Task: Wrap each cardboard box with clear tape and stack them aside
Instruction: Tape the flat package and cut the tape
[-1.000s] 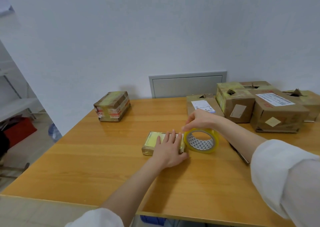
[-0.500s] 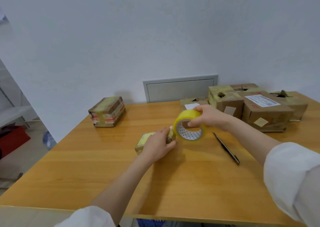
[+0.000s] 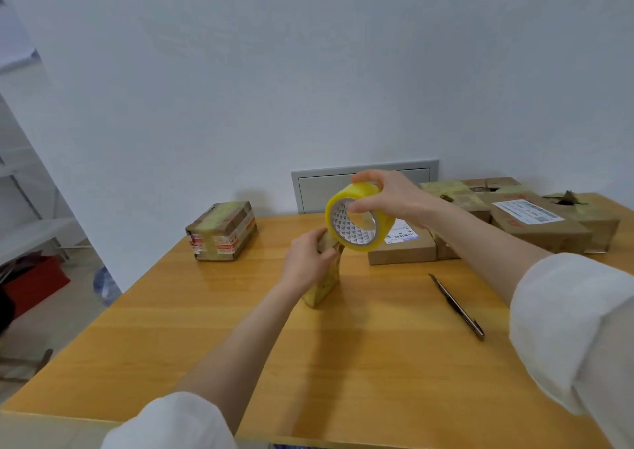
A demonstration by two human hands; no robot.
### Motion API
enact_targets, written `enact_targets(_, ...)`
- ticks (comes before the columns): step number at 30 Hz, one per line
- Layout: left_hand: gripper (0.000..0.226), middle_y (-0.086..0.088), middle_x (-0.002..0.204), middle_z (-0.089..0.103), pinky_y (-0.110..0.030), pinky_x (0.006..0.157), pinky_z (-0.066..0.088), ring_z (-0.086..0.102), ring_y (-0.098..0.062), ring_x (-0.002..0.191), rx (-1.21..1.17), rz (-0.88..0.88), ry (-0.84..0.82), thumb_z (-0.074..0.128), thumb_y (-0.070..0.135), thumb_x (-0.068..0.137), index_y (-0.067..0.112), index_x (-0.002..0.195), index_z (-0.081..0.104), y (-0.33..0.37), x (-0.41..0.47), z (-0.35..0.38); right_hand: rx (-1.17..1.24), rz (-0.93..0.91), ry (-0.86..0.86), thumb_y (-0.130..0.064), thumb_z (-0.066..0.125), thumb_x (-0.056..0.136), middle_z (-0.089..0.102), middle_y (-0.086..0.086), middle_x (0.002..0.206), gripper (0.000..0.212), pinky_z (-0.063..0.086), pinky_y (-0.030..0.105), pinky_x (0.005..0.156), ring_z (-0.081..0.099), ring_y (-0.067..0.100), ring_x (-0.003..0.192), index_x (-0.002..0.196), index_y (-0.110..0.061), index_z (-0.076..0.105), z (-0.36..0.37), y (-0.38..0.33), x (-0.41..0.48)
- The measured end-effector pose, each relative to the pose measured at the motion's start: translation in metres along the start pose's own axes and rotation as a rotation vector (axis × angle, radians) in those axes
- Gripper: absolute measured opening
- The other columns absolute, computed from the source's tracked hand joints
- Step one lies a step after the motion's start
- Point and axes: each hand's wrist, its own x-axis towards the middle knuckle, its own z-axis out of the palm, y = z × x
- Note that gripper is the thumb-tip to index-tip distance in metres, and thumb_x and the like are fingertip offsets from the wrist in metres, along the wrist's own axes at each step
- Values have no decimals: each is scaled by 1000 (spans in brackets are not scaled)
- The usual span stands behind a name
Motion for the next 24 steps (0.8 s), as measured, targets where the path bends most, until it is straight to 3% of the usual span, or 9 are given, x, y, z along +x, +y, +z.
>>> enact_targets(4, 37, -7, 113, 65, -37, 85, 54, 61, -24, 103, -237, -184, 25, 60, 18, 89, 12, 125, 62, -11, 10, -9, -72, -41, -66, -28, 76, 79, 54, -5, 128, 50, 42, 30, 92, 48, 15, 119, 126, -30, 61, 3, 10, 0)
enact_targets(8, 32, -8, 105, 67, -37, 78, 57, 63, -23, 94, -352, -272, 16, 62, 19, 88, 10, 119, 66, -20, 7, -5, -72, 8, -72, -35, 76, 78, 54, -5, 127, 44, 45, 38, 95, 47, 19, 120, 121, -33, 63, 16, 30, -5)
enact_targets(11, 27, -7, 97, 68, -42, 78, 58, 65, -23, 91, -406, -299, 40, 62, 18, 88, 10, 113, 68, -26, 6, 0, -109, -6, -51, -37, 75, 79, 57, -4, 125, 42, 48, 38, 93, 50, 18, 116, 119, -34, 64, 22, 30, -3)
enact_targets(14, 24, -3, 91, 68, -42, 77, 58, 64, -23, 89, -445, -331, 84, 61, 16, 88, 11, 110, 70, -33, 4, 0, -178, 12, -145, -33, 76, 78, 56, -8, 119, 40, 40, 27, 90, 47, 10, 111, 117, -31, 66, 25, 30, -7)
enact_targets(17, 27, -4, 95, 66, -39, 80, 57, 62, -21, 90, -472, -347, 106, 60, 16, 89, 9, 114, 69, -37, 0, 4, -154, 74, -207, -34, 75, 78, 59, -7, 117, 36, 43, 28, 91, 53, 12, 106, 113, -32, 67, 34, 38, -18)
enact_targets(24, 26, -3, 97, 68, -43, 84, 56, 63, -19, 90, -500, -351, 123, 60, 15, 89, 10, 113, 69, -42, -4, 6, -226, 173, -350, -42, 69, 83, 51, -5, 133, 46, 39, 28, 93, 47, 17, 121, 127, -34, 59, 29, 34, -28)
